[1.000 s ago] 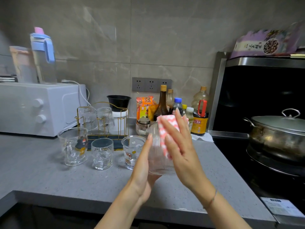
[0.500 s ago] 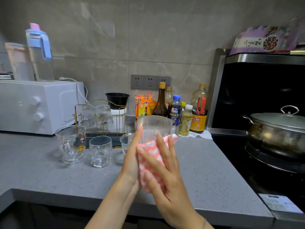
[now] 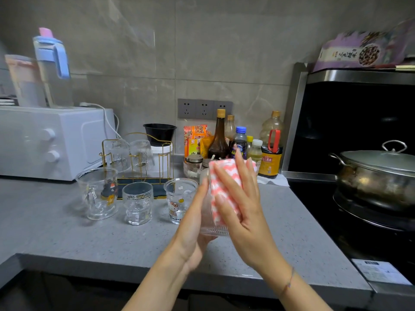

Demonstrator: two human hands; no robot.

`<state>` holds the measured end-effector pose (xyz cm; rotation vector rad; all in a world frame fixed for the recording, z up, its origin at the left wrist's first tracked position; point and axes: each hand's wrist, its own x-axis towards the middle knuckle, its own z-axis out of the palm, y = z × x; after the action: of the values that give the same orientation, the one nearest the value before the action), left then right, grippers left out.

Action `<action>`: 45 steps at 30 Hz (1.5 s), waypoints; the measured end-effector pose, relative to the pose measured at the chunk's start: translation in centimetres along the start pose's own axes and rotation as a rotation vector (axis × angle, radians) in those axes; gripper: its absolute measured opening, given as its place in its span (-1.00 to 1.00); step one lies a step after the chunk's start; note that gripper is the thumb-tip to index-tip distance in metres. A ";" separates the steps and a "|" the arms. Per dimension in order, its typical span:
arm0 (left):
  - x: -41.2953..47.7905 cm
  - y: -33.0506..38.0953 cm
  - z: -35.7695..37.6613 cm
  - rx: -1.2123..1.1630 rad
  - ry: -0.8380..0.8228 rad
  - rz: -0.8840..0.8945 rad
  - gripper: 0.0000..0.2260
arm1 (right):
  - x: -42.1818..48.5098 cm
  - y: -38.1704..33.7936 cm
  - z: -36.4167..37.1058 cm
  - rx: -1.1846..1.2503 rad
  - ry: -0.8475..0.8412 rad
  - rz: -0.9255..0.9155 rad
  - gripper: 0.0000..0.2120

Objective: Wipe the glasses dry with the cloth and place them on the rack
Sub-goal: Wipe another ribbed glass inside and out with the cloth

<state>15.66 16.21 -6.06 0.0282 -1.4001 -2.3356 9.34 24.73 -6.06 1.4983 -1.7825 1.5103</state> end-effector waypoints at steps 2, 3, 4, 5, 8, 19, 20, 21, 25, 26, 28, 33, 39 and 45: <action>0.1 0.0 -0.1 -0.001 0.034 -0.014 -0.53 | -1.0 0.0 0.5 0.015 -0.008 -0.015 -0.57; 0.3 0.1 -0.2 -0.013 0.046 -0.041 -0.47 | -1.5 -0.1 0.7 0.029 -0.021 -0.023 -0.57; 0.5 0.2 -0.4 -0.036 0.044 -0.076 -0.41 | -2.1 -0.1 0.9 0.043 -0.037 -0.030 -0.57; 0.7 0.4 -0.5 -0.074 0.019 -0.110 -0.34 | -2.6 -0.2 1.1 0.053 -0.054 -0.036 -0.57; 0.8 0.8 -0.5 -0.162 -0.060 -0.165 -0.27 | -3.7 -0.3 1.3 0.052 -0.071 -0.044 -0.59; 0.2 0.0 -0.4 -0.082 0.010 -0.084 -0.52 | 1.3 0.1 -0.9 -0.028 -0.012 0.016 -0.54; 0.1 -0.1 -0.4 -0.068 0.014 -0.081 -0.52 | 1.4 0.2 -1.0 -0.033 -0.017 0.028 -0.55; 0.1 -0.1 -0.4 -0.056 0.019 -0.070 -0.52 | 1.4 0.2 -1.0 -0.050 -0.021 0.027 -0.56; 0.0 0.3 0.0 0.000 0.050 -0.008 -0.54 | 0.5 -0.1 -0.4 -0.198 -0.058 -0.029 -0.57; 0.0 0.3 0.1 0.008 0.056 0.003 -0.53 | 0.2 -0.2 -0.3 -0.250 -0.064 -0.043 -0.56; 0.0 0.3 0.0 0.015 0.069 0.019 -0.51 | -0.3 -0.4 -0.2 -0.338 -0.049 -0.056 -0.56; 0.3 0.4 0.1 0.006 0.072 0.036 -0.51 | -0.6 -1.0 -0.3 -0.286 -0.063 -0.038 -0.58; 1.0 1.1 -0.1 -0.153 -0.025 -0.034 -0.36 | -2.6 -1.3 0.4 -0.028 -0.125 -0.025 -0.56; 0.8 0.9 0.0 -0.183 -0.068 -0.084 -0.36 | -3.0 -1.1 1.0 -0.023 -0.073 -0.022 -0.58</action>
<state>15.26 15.58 -5.20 -0.0469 -1.2314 -2.5474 11.76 25.49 -8.25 1.5756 -1.8120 1.4374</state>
